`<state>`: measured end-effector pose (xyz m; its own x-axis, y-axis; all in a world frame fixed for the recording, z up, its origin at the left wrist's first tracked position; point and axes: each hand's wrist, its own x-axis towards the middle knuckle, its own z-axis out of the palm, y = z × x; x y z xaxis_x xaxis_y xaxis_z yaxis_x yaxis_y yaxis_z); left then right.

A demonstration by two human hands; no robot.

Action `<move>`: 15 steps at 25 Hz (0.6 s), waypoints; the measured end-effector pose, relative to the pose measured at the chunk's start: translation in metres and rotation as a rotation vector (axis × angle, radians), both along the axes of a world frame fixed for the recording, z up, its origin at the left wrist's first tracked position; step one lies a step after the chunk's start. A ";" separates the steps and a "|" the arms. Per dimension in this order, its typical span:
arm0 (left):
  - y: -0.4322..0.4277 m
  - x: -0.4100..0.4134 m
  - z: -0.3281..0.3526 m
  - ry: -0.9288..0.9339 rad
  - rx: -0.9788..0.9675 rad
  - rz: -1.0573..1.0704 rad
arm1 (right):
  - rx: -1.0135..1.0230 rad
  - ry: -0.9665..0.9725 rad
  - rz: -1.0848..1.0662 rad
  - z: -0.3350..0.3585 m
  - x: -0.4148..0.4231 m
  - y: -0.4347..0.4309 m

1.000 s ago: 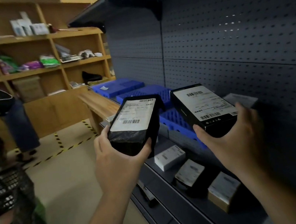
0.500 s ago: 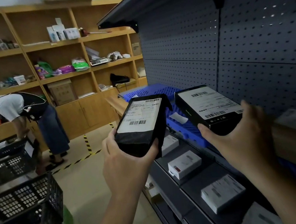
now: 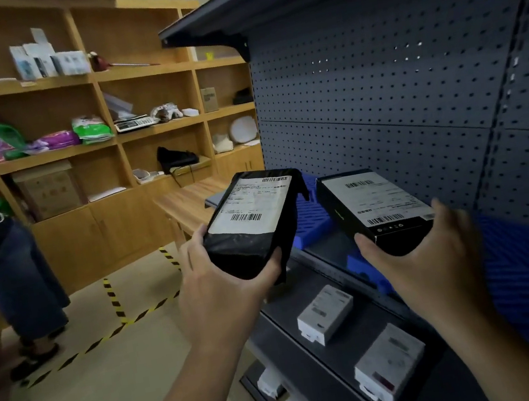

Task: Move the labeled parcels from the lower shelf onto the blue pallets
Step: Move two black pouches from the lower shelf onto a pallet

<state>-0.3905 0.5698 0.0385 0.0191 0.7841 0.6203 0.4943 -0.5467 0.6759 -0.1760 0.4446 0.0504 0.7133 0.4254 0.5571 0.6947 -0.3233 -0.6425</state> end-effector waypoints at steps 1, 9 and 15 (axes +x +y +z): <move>0.024 0.000 -0.001 0.010 0.005 -0.016 | -0.001 -0.004 -0.026 0.000 -0.001 0.020; 0.206 0.041 -0.008 0.058 0.032 -0.165 | 0.003 0.035 -0.189 -0.018 0.028 0.168; 0.322 0.086 -0.008 0.013 0.005 -0.340 | -0.022 0.064 -0.388 -0.020 0.039 0.250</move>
